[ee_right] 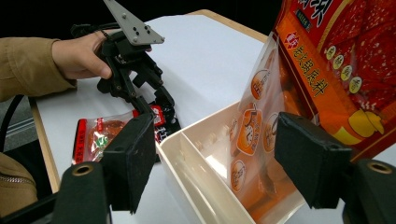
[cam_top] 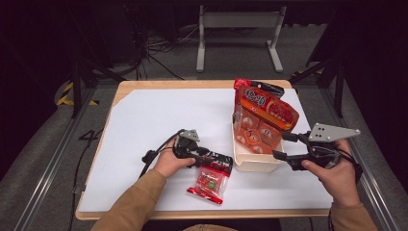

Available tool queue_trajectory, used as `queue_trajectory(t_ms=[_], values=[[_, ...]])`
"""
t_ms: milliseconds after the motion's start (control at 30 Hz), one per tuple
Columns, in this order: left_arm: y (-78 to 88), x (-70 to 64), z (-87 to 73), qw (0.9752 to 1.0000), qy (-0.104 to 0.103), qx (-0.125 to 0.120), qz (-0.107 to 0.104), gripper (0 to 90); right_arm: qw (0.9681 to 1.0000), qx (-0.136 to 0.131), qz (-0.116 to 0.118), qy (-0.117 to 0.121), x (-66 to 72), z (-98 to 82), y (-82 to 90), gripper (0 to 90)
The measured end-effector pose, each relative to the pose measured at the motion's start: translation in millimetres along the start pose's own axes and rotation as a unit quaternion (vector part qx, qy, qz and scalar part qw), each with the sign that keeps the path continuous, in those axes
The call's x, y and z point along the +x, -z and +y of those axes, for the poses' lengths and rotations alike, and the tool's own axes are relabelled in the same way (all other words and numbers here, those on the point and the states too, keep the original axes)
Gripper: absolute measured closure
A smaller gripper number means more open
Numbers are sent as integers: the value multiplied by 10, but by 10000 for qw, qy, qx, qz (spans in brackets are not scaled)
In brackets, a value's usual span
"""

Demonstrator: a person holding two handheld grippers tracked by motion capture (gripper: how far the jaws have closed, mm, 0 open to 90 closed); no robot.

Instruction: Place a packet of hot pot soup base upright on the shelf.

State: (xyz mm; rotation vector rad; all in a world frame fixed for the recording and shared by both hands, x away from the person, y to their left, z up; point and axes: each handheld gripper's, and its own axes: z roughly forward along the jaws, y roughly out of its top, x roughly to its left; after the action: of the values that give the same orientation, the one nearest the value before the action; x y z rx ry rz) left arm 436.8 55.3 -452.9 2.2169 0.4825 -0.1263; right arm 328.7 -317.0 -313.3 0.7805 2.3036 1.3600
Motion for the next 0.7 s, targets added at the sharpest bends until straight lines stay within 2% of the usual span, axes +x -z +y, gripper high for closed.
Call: queue_trajectory(t_ms=[33, 100, 133, 200, 367, 467, 567, 700], values=[[0, 0, 0, 10000, 0, 0, 0, 534, 10000, 0, 0, 0, 0, 0, 0, 300], [-5, -35, -14, 9997, -178, -6, 182, 567, 10000, 12, -10, 21, 0, -1, -3, 302], [-6, -42, -20, 9996, -198, -26, 200, 606, 10000, 4, 8, 16, -4, -5, -5, 303], [-2, -54, -24, 9994, -232, -2, 271, 627, 10000, 10, -1, 20, -7, -8, -6, 305], [17, -57, -31, 9988, -313, 81, 364, 788, 10000, 17, -23, 27, -11, -12, -5, 308], [21, -69, -28, 9983, -390, 144, 415, 854, 10000, 14, -34, 35, -16, -13, 0, 309], [21, -76, -23, 9983, -373, 164, 414, 895, 10000, 12, -36, 30, -18, -14, 1, 310], [101, -74, -6, 9991, -209, 158, 348, 899, 10000, -5, -44, 21, -21, -13, 11, 310]])
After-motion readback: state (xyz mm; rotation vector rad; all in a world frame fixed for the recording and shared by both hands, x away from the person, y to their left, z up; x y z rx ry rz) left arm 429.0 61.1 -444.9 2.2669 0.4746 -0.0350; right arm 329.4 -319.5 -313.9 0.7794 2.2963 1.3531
